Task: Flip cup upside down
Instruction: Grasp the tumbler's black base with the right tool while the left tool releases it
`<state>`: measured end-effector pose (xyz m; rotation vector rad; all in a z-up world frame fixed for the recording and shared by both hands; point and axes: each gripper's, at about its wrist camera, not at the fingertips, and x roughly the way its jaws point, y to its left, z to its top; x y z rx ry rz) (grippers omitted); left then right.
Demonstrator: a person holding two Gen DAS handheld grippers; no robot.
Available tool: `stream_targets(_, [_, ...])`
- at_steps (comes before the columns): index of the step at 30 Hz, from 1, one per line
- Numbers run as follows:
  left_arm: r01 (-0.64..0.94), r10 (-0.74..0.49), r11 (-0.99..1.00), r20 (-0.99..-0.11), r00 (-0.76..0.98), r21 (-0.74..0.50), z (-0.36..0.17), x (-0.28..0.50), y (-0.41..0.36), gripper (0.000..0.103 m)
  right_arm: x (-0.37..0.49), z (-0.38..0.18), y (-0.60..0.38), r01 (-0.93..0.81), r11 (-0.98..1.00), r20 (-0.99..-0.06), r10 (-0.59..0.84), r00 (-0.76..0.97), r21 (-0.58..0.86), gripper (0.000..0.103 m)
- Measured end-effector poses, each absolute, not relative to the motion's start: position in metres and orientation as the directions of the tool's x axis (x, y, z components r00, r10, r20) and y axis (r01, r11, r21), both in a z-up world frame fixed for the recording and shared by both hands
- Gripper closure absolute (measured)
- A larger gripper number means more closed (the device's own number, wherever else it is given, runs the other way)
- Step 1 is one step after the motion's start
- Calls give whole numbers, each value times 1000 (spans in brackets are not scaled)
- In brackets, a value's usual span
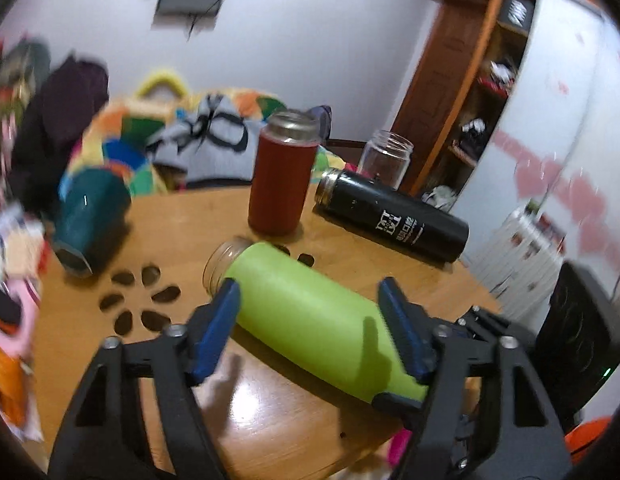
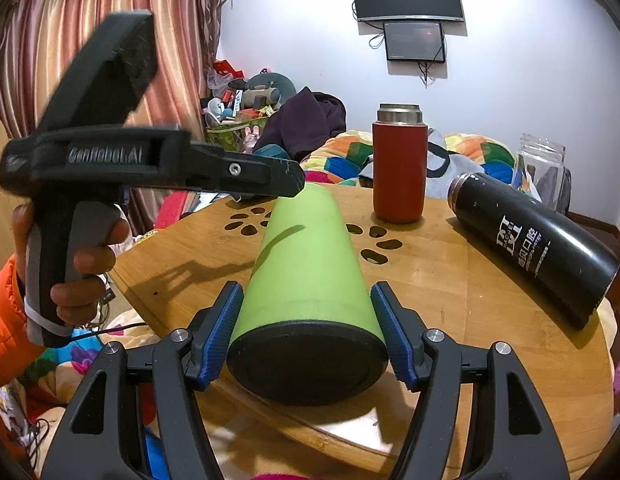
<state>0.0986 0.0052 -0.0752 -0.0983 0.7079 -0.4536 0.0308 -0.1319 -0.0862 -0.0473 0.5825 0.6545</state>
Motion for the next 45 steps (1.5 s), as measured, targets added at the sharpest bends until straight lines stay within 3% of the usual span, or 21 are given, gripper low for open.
stream_targets(3, [401,-435,893,-620,653,-204,-78,97,-6,62,30,-92,-132,-589,793,-543,566,620,155,39])
stream_targets(9, [400,-425,896,-629,651,-191,-81,98,-9,81,24,-94,-131,-581,804,-553,543,631,126,39])
stream_targets(30, [433,-483,873,-532,695,-225,-48,82,4,82,15,-7,-149,-573,812,-313,576,755,111,39])
stream_targets(37, [449,-512,857,-509,692,-251,-46,83,8,82,30,16,-135,-586,807,-302,577,758,72,39])
stream_targets(45, [432,-497,867,-504,706,-250,-49,86,12,82,56,23,-116,-586,809,-360,563,743,55,39])
